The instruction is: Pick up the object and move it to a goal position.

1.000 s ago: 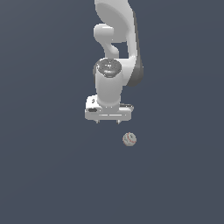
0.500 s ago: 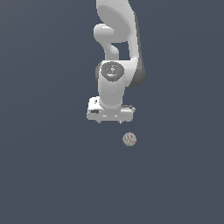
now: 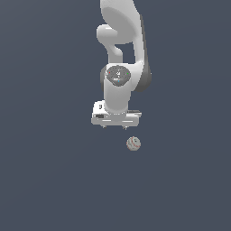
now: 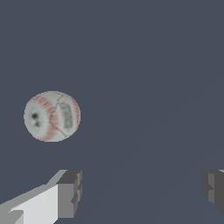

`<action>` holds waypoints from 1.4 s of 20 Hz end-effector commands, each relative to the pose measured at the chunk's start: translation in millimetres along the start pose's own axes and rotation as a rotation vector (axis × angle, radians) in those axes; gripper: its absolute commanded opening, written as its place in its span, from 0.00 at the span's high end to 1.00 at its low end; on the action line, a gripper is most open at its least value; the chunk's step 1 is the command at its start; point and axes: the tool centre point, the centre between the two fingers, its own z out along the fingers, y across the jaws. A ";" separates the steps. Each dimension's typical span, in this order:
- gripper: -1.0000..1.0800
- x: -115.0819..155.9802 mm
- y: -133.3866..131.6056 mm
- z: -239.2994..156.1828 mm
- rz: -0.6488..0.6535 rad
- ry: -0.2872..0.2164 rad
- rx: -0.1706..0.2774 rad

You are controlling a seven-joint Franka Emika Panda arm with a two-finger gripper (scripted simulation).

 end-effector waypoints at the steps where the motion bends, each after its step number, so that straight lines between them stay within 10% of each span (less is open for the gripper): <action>1: 0.04 3.4 -7.4 2.5 0.011 0.003 0.003; 16: 0.04 34.3 -88.2 30.5 0.140 0.037 0.040; 28: 0.04 37.1 -100.4 40.8 0.156 0.040 0.046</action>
